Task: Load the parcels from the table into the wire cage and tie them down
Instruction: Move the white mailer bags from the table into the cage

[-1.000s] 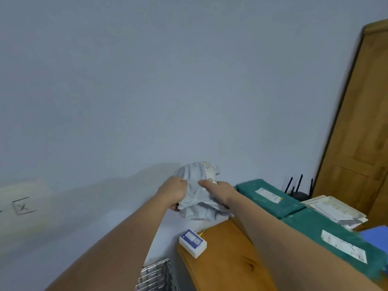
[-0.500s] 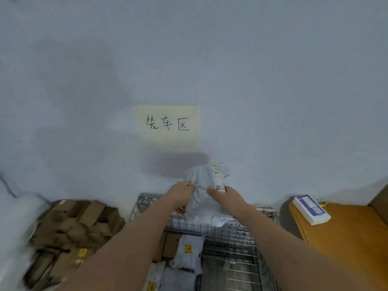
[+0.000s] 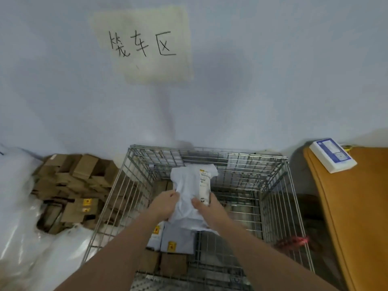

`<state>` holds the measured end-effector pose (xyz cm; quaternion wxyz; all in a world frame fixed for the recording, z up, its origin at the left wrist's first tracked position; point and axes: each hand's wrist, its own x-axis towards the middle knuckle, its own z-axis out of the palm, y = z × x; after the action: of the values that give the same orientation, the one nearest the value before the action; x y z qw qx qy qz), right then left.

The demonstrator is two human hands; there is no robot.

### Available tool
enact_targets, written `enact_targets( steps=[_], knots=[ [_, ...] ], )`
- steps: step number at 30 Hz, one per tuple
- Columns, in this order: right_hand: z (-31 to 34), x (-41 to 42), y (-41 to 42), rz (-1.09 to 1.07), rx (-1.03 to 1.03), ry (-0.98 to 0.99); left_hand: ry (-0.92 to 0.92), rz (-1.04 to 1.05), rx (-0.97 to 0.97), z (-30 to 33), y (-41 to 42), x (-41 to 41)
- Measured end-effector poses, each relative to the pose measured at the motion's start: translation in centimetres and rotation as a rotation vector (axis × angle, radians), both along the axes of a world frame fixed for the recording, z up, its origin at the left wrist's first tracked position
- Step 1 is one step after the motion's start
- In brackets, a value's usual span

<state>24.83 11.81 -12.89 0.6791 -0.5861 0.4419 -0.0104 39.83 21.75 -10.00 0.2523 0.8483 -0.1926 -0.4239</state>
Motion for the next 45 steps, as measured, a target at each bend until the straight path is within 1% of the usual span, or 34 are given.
enact_targets(
  steps=[5, 8, 14, 17, 21, 23, 24, 27, 31, 33, 35, 37, 38, 42, 44, 45],
  knots=[
    [-9.4, -1.3, 0.5, -0.095, 0.082, 0.027, 0.075, -0.014, 0.039, -11.1, -0.3, -1.6],
    [-16.0, -1.9, 0.3, -0.107, 0.085, 0.123, 0.119, -0.029, 0.05, -19.0, -0.4, -2.5],
    [-29.5, -3.1, 0.9, -0.108, 0.087, 0.284, 0.15, -0.042, 0.122, -34.0, 1.2, -3.8],
    [-35.8, -4.0, 2.2, -0.077, 0.117, 0.383, 0.252, -0.021, 0.161, -40.9, 3.1, -4.2],
    [-42.8, -4.4, 3.4, 0.026, 0.148, 0.479, 0.536, 0.049, 0.179, -47.7, 4.2, -3.7],
    [-45.7, -4.4, 3.6, 0.068, 0.15, 0.482, 0.558, 0.025, 0.169, -50.3, 4.5, -3.4],
    [-47.0, -4.4, 3.7, 0.098, 0.145, 0.484, 0.537, -0.002, 0.174, -51.5, 4.5, -3.3],
    [-49.9, -5.2, 4.4, 0.192, 0.133, 0.516, 0.49, -0.084, 0.192, -54.3, 5.0, -3.9],
    [-51.3, -6.7, 6.0, 0.318, 0.168, 0.561, 0.393, -0.144, 0.279, -55.9, 7.5, -6.3],
    [-51.7, -7.3, 6.6, 0.38, 0.109, 0.628, 0.413, -0.119, 0.285, -56.5, 8.7, -7.5],
    [-52.2, -7.6, 7.1, 0.399, 0.116, 0.591, 0.413, -0.065, 0.258, -57.5, 9.8, -8.2],
    [-52.3, -7.6, 7.3, 0.422, 0.112, 0.568, 0.409, -0.065, 0.24, -58.1, 10.5, -8.3],
    [-52.1, -7.7, 7.3, 0.417, 0.104, 0.562, 0.397, -0.099, 0.226, -58.1, 10.7, -8.1],
    [-49.5, -7.9, 6.4, 0.448, 0.052, 0.573, 0.333, -0.25, 0.264, -54.5, 9.1, -7.5],
    [-46.8, -7.7, 5.0, 0.48, -0.022, 0.646, 0.216, -0.41, 0.322, -51.2, 7.8, -6.1],
    [-45.2, -7.4, 4.0, 0.506, -0.078, 0.688, 0.187, -0.483, 0.333, -49.5, 7.1, -5.2]
  ],
)
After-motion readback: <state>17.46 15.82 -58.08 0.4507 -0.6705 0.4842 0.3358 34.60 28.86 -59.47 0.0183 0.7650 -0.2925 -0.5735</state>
